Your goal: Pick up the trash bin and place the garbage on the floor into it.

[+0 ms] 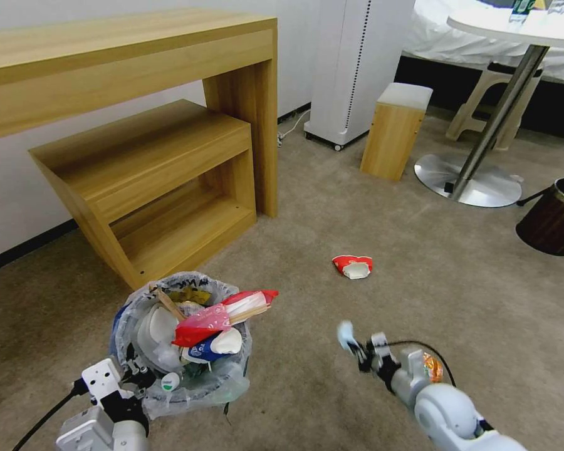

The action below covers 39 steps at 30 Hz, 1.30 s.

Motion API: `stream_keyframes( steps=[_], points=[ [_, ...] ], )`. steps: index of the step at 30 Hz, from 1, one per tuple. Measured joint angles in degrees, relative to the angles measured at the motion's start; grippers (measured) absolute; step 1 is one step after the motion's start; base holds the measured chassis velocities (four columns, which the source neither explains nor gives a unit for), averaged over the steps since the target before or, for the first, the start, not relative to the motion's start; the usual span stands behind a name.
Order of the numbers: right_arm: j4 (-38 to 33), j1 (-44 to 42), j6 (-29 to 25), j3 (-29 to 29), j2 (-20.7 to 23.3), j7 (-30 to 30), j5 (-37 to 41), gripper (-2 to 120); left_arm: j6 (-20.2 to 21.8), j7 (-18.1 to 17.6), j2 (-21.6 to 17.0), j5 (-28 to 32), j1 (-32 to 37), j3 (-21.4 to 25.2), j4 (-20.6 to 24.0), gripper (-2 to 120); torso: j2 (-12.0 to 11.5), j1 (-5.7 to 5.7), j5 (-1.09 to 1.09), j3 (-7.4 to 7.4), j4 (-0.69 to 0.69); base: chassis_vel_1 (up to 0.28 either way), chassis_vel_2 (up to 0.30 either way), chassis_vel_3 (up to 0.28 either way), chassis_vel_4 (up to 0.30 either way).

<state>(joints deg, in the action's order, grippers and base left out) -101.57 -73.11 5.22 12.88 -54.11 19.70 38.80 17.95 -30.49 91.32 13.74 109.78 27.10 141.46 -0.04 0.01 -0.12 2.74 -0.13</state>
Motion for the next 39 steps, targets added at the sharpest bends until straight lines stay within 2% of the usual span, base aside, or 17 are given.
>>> stream_keyframes(
  steps=[2, 3, 4, 6, 7, 10, 14, 23, 34, 39],
  points=[
    [-1.63, 2.53, -4.30, -0.08, 0.44, 10.45, 4.59, 0, 0.11, 0.03, 0.26, 0.36, -0.49, 0.15, -1.00, 0, 0.00, 0.00, -0.01, 0.00, 0.01, 0.000, 0.000, 0.000, 0.000],
    [-1.63, 2.53, -4.30, -0.08, 0.44, 10.45, 4.59, 0, 0.11, 0.03, 0.26, 0.36, -0.49, 0.15, -1.00, 0, 0.00, 0.00, -0.01, 0.00, 0.01, 0.000, 0.000, 0.000, 0.000],
    [-2.17, 4.55, -6.56, -0.63, 0.66, 16.69, 7.48, 0, 0.26, 0.03, 0.44, 0.79, -0.80, 0.28, -1.63, 0, 0.00, 0.00, -0.04, 0.00, 0.01, 0.000, 0.000, 0.000, 0.000],
    [-2.11, 8.17, -9.12, -1.95, 0.67, 25.14, 10.47, 0, 0.43, 0.01, 0.75, 1.36, -1.15, 0.55, -2.30, 0, 0.00, 0.00, 0.00, 0.00, 0.01, 0.000, 0.000, 0.000, 0.000],
    [-2.11, 8.17, -9.12, -1.95, 0.67, 25.14, 10.47, 0, 0.43, 0.01, 0.75, 1.36, -1.15, 0.55, -2.30, 0, 0.00, 0.00, 0.00, 0.00, 0.01, 0.000, 0.000, 0.000, 0.000],
    [-0.80, 13.85, -10.75, -5.25, 0.15, 34.41, 14.10, 0, 0.54, -0.06, 0.80, 1.75, -1.25, 0.76, -2.70, 0, 0.00, 0.00, 0.00, 0.00, 0.01, 0.000, 0.000, 0.000, 0.000],
    [-0.17, 18.29, -10.86, -8.67, -1.21, 39.10, 18.37, 0, 0.54, -0.08, 0.81, 1.34, -0.70, 0.57, -2.71, 0, 0.00, 0.00, -0.01, 0.00, 0.01, 0.000, 0.000, 0.000, 0.000],
    [-1.29, 22.56, -10.15, -12.93, -4.62, 42.46, 20.44, 0, 0.19, 0.00, 0.84, -0.41, -0.34, -0.01, -3.38, 0, 0.00, 0.00, 0.00, 0.00, 0.01, 0.000, 0.000, 0.000, 0.000],
    [4.32, 27.66, -9.75, -25.65, -7.99, 36.02, 16.03, 0, -0.10, 0.41, 0.83, -2.68, -0.36, -1.63, -3.87, 0, 0.00, 0.00, -0.01, 0.00, 0.00, 0.000, 0.000, 0.000, 0.000],
    [7.33, 29.75, -9.74, -29.69, -9.70, 35.11, 14.80, 0, -0.12, 0.44, 0.83, -2.78, -0.58, -1.94, -3.87, 0, 0.00, 0.00, -0.01, 0.00, 0.00, 0.000, 0.000, 0.000, 0.000]
  ],
)
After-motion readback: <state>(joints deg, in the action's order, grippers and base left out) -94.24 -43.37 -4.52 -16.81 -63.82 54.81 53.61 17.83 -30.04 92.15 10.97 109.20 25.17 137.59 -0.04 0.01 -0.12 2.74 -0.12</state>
